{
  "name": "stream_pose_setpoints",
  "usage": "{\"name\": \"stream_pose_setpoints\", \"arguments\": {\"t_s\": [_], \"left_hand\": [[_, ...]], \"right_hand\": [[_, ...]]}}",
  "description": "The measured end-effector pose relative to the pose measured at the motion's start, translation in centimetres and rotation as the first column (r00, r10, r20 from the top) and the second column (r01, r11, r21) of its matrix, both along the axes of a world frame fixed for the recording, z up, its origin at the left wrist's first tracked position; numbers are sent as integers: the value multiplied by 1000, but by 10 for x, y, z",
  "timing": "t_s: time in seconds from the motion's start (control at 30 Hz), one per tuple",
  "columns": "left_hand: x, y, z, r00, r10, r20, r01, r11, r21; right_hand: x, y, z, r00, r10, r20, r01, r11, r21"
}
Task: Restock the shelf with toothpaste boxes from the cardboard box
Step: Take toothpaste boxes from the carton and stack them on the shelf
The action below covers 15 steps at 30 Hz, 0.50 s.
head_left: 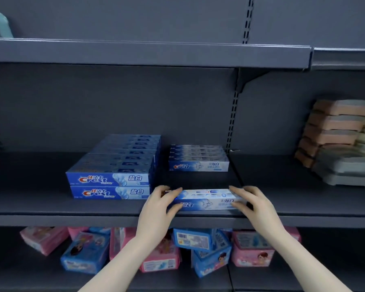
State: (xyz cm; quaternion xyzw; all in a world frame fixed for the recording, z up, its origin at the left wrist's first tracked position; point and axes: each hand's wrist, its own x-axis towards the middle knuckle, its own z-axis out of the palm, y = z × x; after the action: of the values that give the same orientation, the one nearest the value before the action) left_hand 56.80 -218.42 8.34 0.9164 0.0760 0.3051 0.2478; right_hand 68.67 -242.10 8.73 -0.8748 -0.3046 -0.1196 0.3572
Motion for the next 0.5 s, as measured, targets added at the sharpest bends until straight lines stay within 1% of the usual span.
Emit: {"name": "stream_pose_setpoints", "arguments": {"t_s": [0.07,0.13,0.17,0.23,0.3,0.5], "left_hand": [[7,1,-6,996,35,88,-47,989,140],[13,0,-8,986,68,151,-106,960,258],[16,-1,-7,983,78,165,-125,947,295],[23,-2,-5,982,97,162,-147,933,329],[32,0,-2,982,119,146,-163,922,350],[60,10,5,987,144,70,-159,927,339]], "right_hand": [[5,5,-2,983,-38,180,45,998,-35],[10,9,-5,927,-59,371,85,995,-56],[12,10,-6,904,-63,424,95,994,-56],[16,15,-5,883,-76,462,108,993,-43],[21,19,-5,881,-96,463,126,991,-34],[44,37,0,906,-105,411,143,988,-64]]}}
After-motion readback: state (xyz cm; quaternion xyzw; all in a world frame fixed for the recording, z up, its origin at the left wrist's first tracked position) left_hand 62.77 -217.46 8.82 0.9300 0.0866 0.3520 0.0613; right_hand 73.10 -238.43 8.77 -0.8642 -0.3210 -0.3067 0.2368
